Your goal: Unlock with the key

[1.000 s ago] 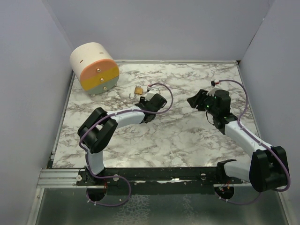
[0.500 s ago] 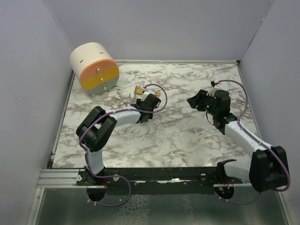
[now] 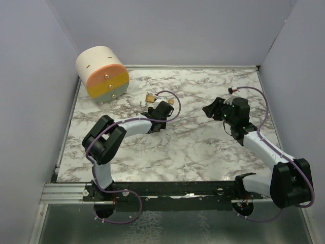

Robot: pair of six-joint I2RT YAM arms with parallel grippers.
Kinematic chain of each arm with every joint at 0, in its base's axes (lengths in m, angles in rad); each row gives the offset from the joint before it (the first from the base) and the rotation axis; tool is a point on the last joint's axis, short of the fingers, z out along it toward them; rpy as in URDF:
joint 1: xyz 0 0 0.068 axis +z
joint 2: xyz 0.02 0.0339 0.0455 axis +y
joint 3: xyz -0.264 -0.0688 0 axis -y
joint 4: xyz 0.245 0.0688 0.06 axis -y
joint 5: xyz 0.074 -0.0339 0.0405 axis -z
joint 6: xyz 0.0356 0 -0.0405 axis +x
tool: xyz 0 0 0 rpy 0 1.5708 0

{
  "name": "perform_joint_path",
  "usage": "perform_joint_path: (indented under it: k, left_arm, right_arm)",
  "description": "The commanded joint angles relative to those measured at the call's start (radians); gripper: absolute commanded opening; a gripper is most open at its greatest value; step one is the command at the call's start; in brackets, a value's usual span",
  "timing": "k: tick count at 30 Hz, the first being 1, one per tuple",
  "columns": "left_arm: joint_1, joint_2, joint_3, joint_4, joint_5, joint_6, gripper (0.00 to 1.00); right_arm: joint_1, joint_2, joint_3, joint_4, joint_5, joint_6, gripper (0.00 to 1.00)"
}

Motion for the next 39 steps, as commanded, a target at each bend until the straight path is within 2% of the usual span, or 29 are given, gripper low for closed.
perform_joint_path:
  k: [1,3,5,7,8,9,14,19,21,32,39]
  left_arm:
    - [0.008,-0.044,-0.004,0.002,0.022,-0.018,0.17]
    - [0.009,-0.051,-0.005,-0.002,0.022,-0.018,0.36]
    - [0.008,-0.060,-0.001,-0.009,0.018,-0.020,0.61]
    - [0.008,-0.072,0.008,-0.023,0.008,-0.022,0.81]
    - [0.008,-0.083,0.012,-0.030,0.002,-0.023,0.95]
    - [0.008,-0.095,0.015,-0.032,-0.004,-0.021,0.98]
    - [0.008,-0.219,0.004,-0.022,-0.035,-0.013,0.99]
    - [0.008,-0.446,-0.170,0.178,0.034,0.007,0.99]
    - [0.008,-0.529,-0.233,0.198,0.037,-0.010,0.99]
    - [0.006,-0.991,-0.569,0.114,-0.091,-0.096,0.99]
    - [0.006,-1.219,-0.684,0.029,-0.137,-0.142,0.99]
  right_arm:
    - [-0.006,0.001,-0.013,0.010,-0.023,-0.006,0.49]
    - [-0.006,0.000,-0.014,0.011,-0.025,-0.006,0.49]
    - [-0.007,0.002,-0.016,0.013,-0.023,-0.005,0.49]
    - [-0.005,0.001,-0.015,0.011,-0.023,-0.005,0.49]
    - [-0.006,-0.001,-0.015,0.011,-0.023,-0.005,0.49]
    - [-0.005,-0.001,-0.015,0.010,-0.022,-0.004,0.49]
    - [-0.006,-0.016,-0.022,0.009,-0.022,-0.003,0.49]
    - [-0.006,-0.044,-0.032,-0.014,-0.009,-0.003,0.49]
    - [-0.006,-0.061,-0.037,-0.034,0.007,-0.002,0.49]
    - [-0.006,-0.213,-0.125,-0.090,0.062,0.014,0.49]
    - [-0.006,-0.272,-0.163,-0.117,0.059,0.023,0.49]
